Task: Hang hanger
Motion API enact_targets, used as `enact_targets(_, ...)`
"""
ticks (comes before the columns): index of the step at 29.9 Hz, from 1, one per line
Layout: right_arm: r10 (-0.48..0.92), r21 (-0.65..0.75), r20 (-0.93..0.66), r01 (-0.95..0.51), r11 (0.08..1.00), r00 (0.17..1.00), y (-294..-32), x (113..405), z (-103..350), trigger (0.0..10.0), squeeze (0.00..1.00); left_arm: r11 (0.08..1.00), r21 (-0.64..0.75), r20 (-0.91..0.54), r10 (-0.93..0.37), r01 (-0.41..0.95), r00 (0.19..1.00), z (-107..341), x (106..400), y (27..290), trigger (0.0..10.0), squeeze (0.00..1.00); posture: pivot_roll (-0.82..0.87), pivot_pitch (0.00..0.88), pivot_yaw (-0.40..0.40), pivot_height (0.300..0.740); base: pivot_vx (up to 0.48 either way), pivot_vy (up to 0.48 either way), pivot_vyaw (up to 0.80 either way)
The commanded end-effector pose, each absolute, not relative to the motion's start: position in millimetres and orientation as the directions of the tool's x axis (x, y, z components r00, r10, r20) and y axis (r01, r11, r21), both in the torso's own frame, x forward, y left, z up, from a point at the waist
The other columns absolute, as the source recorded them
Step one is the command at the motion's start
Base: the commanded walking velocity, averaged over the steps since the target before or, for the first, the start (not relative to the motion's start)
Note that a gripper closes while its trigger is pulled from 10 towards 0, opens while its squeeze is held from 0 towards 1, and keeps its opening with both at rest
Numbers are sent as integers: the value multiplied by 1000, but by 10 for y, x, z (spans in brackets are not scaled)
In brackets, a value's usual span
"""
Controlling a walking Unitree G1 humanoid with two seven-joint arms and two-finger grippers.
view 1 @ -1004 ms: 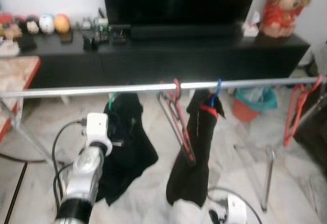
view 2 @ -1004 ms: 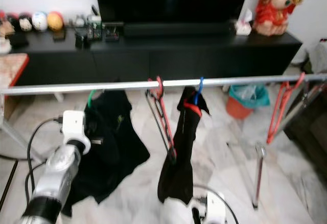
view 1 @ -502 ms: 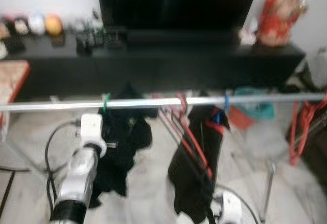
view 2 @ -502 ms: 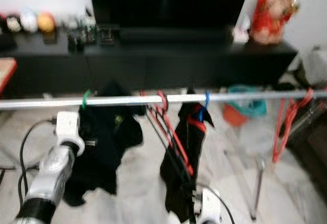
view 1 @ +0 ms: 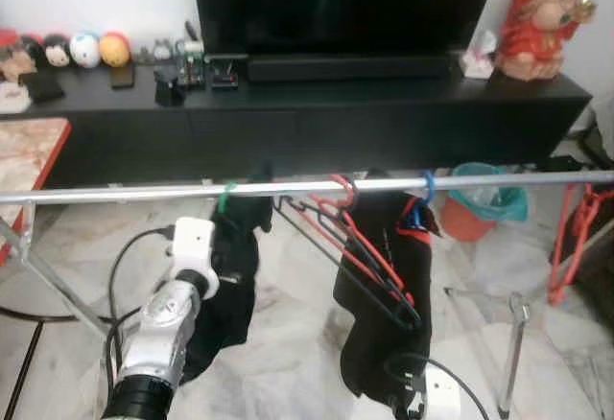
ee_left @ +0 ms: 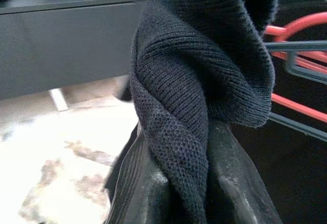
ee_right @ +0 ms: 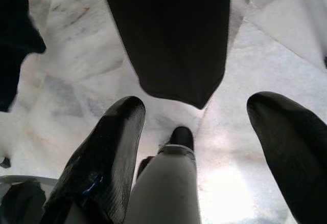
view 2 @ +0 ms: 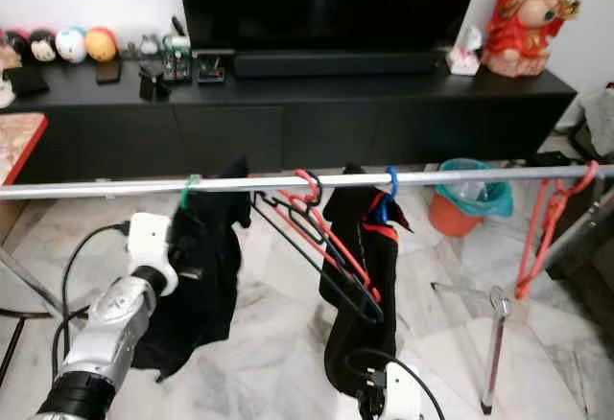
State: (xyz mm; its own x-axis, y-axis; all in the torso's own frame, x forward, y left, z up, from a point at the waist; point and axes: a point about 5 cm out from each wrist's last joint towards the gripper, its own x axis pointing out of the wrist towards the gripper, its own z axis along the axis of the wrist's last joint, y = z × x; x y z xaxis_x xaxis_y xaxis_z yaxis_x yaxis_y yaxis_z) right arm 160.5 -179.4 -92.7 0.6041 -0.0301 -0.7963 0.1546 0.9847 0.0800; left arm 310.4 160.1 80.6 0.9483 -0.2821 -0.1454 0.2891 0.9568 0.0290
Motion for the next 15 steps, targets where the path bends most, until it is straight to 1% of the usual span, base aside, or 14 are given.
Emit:
enact_targets(1, -39, 81, -787, 166, 983, 616, -1816, 1644, -908, 10000, 0, 938, 50, -101, -337, 343, 936, 978, 3171, 1548, 10000, 0, 33, 0, -30, 728, 0, 0, 0)
enact_targets(3, -39, 85, -786, 170, 982, 617, -1812, 1644, -908, 10000, 0, 925, 63, -126, -366, 376, 922, 969, 3190, 1524, 10000, 0, 33, 0, -29, 728, 0, 0, 0)
enact_targets(8, -36, 89, -786, 170, 981, 618, -1805, 1645, -908, 10000, 0, 920, 91, -151, -366, 381, 918, 953, 3242, 1493, 10000, 0, 34, 0, -27, 728, 0, 0, 0)
enact_targets(15, -34, 94, -785, 173, 981, 619, -1801, 1648, -907, 10000, 0, 948, 78, -155, -293, 308, 943, 967, 3346, 1468, 10000, 0, 30, 0, -26, 728, 0, 0, 0)
